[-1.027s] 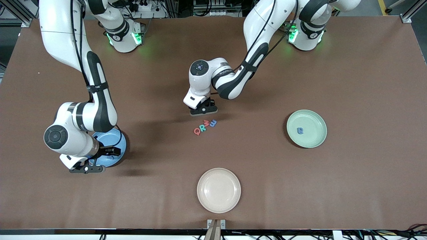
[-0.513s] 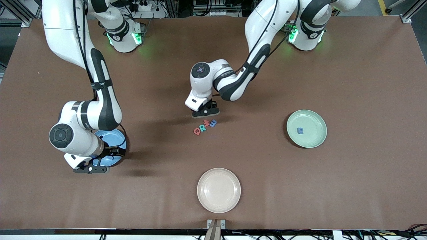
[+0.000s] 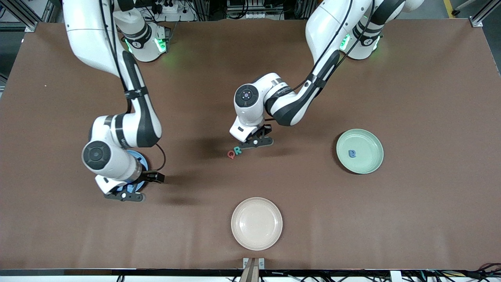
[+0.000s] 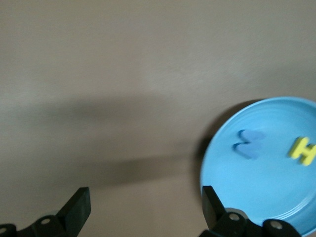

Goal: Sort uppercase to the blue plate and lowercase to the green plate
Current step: 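Drop the h on the green plate while the right gripper reaches the O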

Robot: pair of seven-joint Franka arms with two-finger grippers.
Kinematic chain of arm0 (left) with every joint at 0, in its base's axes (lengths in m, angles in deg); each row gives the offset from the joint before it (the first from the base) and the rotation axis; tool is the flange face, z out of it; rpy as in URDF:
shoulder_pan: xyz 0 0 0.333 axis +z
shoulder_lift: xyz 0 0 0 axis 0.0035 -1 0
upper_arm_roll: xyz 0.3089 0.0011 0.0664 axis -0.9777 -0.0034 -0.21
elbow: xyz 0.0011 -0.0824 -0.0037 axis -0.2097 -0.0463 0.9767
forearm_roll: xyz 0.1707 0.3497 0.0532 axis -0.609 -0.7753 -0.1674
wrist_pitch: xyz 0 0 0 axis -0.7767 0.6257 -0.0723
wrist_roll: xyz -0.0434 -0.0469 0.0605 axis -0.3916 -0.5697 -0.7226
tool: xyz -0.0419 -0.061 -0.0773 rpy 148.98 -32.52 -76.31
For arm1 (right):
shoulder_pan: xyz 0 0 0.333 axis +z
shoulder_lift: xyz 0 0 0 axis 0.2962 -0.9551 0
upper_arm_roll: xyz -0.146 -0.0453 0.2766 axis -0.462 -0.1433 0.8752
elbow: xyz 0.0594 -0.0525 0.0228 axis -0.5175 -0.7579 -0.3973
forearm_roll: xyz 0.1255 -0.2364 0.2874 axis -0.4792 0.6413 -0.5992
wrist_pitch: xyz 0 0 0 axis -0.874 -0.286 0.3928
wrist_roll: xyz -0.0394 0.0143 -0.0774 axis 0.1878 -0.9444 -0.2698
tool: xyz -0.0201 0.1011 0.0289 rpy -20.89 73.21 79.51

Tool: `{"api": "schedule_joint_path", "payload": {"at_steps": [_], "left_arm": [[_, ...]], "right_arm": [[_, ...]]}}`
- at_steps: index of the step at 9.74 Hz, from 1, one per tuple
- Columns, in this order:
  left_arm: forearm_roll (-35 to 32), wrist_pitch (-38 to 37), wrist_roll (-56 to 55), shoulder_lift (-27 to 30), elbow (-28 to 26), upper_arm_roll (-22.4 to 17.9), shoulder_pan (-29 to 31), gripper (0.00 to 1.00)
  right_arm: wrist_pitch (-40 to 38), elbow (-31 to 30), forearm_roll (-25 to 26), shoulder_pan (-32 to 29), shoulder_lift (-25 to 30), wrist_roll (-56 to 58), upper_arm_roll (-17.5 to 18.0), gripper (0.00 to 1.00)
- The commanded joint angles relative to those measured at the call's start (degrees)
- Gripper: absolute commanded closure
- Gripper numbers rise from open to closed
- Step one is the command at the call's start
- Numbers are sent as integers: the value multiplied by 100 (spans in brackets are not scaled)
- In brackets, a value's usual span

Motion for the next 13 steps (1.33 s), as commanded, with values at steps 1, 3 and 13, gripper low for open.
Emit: {"api": "schedule_joint_path", "payload": {"at_steps": [1,3,13], "left_arm": [[141,-374,912,486,-475,27,470,100],[80,-367,1799,803,-853,28,989,100],[-798,2617,5486,2053,-4140,27,3846,100]], "right_arm": [[58,-3,-55,497,-54,-1081,35,0],[416,-3,-47,780,-212,-2197,403,0],[928,410,-73,1449,-978,-5857,888,0]]}}
